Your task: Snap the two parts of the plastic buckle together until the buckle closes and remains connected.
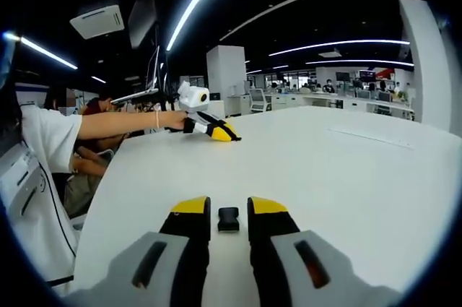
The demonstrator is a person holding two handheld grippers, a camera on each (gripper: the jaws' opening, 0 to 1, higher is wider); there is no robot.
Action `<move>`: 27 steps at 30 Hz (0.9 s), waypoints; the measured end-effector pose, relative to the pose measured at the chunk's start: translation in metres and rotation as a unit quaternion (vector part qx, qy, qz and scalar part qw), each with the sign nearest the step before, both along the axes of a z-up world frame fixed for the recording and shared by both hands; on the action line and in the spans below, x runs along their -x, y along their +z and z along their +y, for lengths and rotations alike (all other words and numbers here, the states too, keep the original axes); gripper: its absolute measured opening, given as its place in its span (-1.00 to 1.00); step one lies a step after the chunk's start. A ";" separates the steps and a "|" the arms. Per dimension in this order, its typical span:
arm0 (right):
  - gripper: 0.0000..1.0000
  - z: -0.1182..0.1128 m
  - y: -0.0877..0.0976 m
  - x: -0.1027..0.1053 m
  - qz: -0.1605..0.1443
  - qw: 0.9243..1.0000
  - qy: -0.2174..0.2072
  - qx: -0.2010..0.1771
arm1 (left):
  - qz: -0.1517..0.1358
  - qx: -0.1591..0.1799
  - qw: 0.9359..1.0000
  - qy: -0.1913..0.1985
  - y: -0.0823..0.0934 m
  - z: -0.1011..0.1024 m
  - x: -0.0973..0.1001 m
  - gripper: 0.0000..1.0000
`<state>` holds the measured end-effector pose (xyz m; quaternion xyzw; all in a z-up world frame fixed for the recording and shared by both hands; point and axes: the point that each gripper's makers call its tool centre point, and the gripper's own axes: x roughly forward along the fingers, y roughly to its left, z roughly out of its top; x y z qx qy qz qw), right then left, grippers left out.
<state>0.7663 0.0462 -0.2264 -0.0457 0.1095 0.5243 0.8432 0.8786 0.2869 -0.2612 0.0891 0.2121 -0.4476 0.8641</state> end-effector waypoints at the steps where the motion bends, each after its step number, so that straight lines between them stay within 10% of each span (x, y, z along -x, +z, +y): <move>1: -0.61 0.000 0.000 0.000 0.000 1.000 0.000 -0.001 | -0.001 0.001 1.000 0.003 0.000 0.000 0.000 -0.76; 27: -0.62 0.001 0.001 0.004 0.002 1.000 0.006 -0.006 | 0.000 0.024 0.999 -0.041 0.010 -0.047 0.032 -0.77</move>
